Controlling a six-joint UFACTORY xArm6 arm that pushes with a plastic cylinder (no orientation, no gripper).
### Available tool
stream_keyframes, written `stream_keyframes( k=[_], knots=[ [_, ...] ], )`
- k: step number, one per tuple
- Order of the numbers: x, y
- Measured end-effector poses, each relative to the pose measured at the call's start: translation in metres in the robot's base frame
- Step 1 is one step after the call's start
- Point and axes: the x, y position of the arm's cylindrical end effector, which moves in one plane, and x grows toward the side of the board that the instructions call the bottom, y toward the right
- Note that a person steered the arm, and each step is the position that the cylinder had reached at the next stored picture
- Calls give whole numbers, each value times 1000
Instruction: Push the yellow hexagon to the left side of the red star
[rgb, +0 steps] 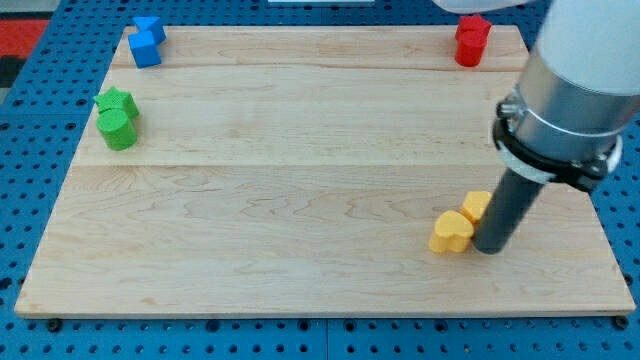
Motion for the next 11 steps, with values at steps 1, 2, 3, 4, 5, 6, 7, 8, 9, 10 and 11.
stream_keyframes(
  k=[1, 2, 3, 4, 5, 6, 7, 8, 9, 10, 11],
  knots=[
    [-24, -6],
    [-48, 15],
    [-73, 19],
    [-92, 8],
    [-114, 7],
    [-137, 7],
    [-153, 6],
    [-173, -5],
    [-195, -10],
    [-219, -10],
    [-244, -15]
  ],
)
